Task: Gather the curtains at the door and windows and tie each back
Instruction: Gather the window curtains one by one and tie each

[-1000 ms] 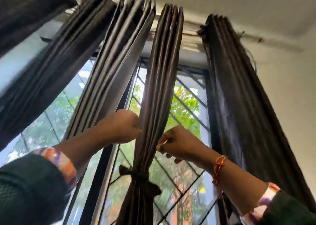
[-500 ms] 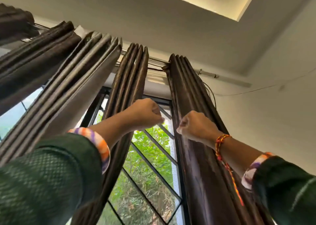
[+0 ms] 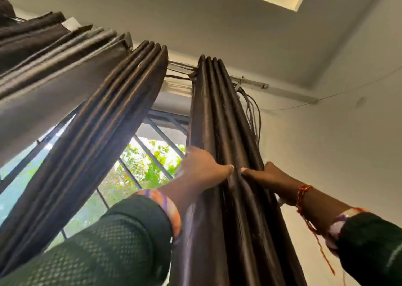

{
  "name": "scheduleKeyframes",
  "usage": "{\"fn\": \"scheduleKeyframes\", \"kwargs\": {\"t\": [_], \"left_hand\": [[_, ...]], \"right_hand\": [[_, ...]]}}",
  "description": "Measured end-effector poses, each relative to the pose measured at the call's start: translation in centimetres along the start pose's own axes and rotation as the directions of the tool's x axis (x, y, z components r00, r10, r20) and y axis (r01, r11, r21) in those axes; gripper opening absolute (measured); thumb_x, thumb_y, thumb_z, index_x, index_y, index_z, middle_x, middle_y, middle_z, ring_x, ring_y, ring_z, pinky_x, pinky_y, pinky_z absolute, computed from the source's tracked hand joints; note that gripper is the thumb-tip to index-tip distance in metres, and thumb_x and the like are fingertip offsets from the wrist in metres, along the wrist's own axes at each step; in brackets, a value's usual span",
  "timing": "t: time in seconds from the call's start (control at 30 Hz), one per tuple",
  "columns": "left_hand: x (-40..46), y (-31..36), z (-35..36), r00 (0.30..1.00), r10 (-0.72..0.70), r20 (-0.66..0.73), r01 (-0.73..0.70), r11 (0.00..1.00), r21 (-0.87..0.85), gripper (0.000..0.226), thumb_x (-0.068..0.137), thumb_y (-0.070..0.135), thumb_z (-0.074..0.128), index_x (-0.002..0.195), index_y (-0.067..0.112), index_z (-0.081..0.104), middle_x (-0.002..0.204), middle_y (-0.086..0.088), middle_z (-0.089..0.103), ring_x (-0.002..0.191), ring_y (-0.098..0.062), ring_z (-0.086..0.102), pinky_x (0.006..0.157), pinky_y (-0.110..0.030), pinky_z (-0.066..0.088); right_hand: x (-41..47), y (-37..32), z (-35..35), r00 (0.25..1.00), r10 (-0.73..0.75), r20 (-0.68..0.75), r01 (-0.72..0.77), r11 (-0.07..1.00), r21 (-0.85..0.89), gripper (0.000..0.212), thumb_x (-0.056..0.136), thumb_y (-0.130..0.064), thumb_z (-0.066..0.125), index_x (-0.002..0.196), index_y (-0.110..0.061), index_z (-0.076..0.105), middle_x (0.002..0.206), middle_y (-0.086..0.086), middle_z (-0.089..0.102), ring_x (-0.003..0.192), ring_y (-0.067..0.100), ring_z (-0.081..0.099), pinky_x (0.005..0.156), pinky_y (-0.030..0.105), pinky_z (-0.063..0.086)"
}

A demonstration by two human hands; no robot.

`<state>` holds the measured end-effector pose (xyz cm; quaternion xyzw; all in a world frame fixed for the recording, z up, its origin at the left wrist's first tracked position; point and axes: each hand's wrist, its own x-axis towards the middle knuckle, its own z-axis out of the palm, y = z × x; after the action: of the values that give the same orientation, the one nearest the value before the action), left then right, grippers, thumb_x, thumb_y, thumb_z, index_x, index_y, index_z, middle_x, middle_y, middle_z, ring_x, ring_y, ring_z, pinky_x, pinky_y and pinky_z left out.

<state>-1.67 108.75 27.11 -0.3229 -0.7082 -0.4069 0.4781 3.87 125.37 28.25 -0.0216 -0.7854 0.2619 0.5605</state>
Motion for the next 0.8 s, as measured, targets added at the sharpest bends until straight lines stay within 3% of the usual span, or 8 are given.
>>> {"fn": "scheduleKeyframes", "kwargs": {"t": [0.07,0.13,0.23,0.3,0.43,0.6,0.8], "left_hand": [[0.2,0.5,1.8,0.999,-0.038,-0.007,0.038,0.999,0.036,0.086,0.075,0.040,0.065,0.136,-0.006,0.026,0.130,-0.017,0.048,0.117,-0.034,0.052,0.089,-0.036,0.046],[0.2,0.5,2.5,0.999,-0.019,-0.043,0.021,0.999,0.047,0.058,0.077,0.020,0.058,0.126,-0.003,0.037,0.121,-0.016,0.054,0.112,-0.034,0.055,0.083,-0.035,0.048],[0.7,-0.7,1.9,0.997,0.028,-0.068,-0.027,0.999,0.018,0.031,0.079,0.008,0.052,0.110,0.004,0.049,0.110,-0.015,0.059,0.103,-0.033,0.058,0.075,-0.033,0.048],[1.0,-2.1,0.4,0.995,0.075,-0.064,-0.075,0.997,0.015,0.028,0.079,0.010,0.052,0.107,0.007,0.055,0.108,-0.014,0.062,0.100,-0.031,0.060,0.080,-0.035,0.052],[1.3,-5.1,-5.0,0.988,0.130,-0.084,-0.125,0.990,0.064,0.028,0.083,0.014,0.055,0.109,0.005,0.062,0.110,-0.019,0.064,0.108,-0.031,0.058,0.087,-0.036,0.048],[1.8,-8.9,-12.8,0.986,0.061,-0.152,-0.053,0.997,0.053,0.024,0.083,0.008,0.054,0.105,0.007,0.064,0.103,-0.016,0.065,0.104,-0.029,0.059,0.079,-0.030,0.044],[2.5,-11.4,-18.4,0.994,0.054,-0.097,-0.049,0.997,0.052,0.025,0.081,0.002,0.053,0.103,0.006,0.064,0.101,-0.021,0.066,0.096,-0.034,0.062,0.086,-0.042,0.052]], "right_hand": [[-0.2,0.8,0.2,0.991,-0.046,0.129,0.032,0.994,0.106,0.035,0.082,-0.032,0.068,0.106,-0.011,0.053,0.094,0.006,0.062,0.081,0.017,0.061,0.053,0.021,0.054],[0.2,0.9,0.9,0.980,-0.154,0.125,0.134,0.978,0.159,0.040,0.080,-0.013,0.068,0.117,-0.013,0.052,0.101,0.007,0.063,0.090,0.020,0.063,0.068,0.026,0.057],[-0.5,-1.4,3.1,0.942,-0.326,0.075,0.312,0.938,0.150,0.044,0.080,-0.010,0.064,0.121,-0.021,0.049,0.109,0.003,0.062,0.103,0.023,0.060,0.090,0.036,0.050],[-0.8,-4.1,5.1,0.910,-0.407,0.073,0.391,0.904,0.173,0.044,0.079,-0.016,0.065,0.119,-0.026,0.049,0.113,0.004,0.061,0.109,0.023,0.057,0.096,0.037,0.046],[-0.7,-11.4,9.4,0.871,-0.491,0.026,0.486,0.867,0.109,0.043,0.082,-0.021,0.061,0.123,-0.012,0.052,0.125,0.016,0.058,0.119,0.030,0.053,0.099,0.031,0.042],[-0.9,-19.5,13.1,0.880,-0.475,0.007,0.470,0.873,0.129,0.041,0.089,-0.024,0.055,0.125,-0.005,0.050,0.132,0.021,0.052,0.121,0.034,0.051,0.094,0.030,0.041],[-2.1,-24.9,15.2,0.883,-0.467,0.038,0.455,0.874,0.169,0.033,0.089,-0.012,0.052,0.119,0.001,0.057,0.123,0.023,0.058,0.116,0.035,0.055,0.089,0.033,0.046]]}}
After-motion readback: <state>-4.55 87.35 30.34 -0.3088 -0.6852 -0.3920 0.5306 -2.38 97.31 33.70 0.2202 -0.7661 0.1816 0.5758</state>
